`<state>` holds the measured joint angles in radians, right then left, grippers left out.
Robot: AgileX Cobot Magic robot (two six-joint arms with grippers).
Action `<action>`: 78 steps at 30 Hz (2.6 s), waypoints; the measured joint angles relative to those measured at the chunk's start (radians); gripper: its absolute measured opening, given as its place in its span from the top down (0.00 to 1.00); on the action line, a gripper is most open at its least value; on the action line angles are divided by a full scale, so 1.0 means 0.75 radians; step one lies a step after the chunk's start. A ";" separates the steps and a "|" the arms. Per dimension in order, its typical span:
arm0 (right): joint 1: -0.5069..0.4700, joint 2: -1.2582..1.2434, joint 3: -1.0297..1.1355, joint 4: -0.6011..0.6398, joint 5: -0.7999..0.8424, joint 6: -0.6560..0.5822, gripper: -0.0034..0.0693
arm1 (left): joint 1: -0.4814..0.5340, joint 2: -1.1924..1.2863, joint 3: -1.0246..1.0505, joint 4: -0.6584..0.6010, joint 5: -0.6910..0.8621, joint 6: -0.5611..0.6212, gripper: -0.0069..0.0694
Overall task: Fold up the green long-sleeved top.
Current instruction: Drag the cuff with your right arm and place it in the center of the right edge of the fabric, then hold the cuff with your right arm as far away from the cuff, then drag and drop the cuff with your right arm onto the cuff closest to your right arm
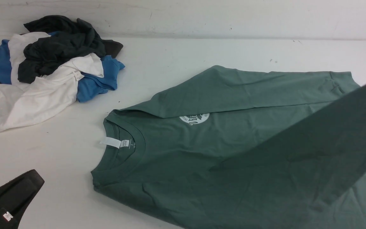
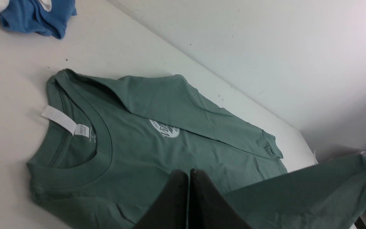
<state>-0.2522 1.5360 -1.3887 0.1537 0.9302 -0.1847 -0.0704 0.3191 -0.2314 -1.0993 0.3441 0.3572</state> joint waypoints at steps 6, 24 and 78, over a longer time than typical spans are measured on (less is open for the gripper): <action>0.034 0.234 -0.134 0.021 -0.078 0.008 0.94 | 0.000 0.000 0.000 0.000 0.000 0.000 0.91; 0.031 0.811 -0.503 -0.015 -0.260 0.207 0.50 | 0.000 0.000 0.000 0.000 0.000 0.001 0.91; -0.036 0.736 -1.003 -0.001 0.361 0.214 0.92 | 0.000 0.000 -0.034 -0.085 0.049 -0.201 0.91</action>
<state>-0.2790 2.0879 -2.1410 0.1529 1.2012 -0.0241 -0.0704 0.3191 -0.2569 -1.1629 0.3808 0.2061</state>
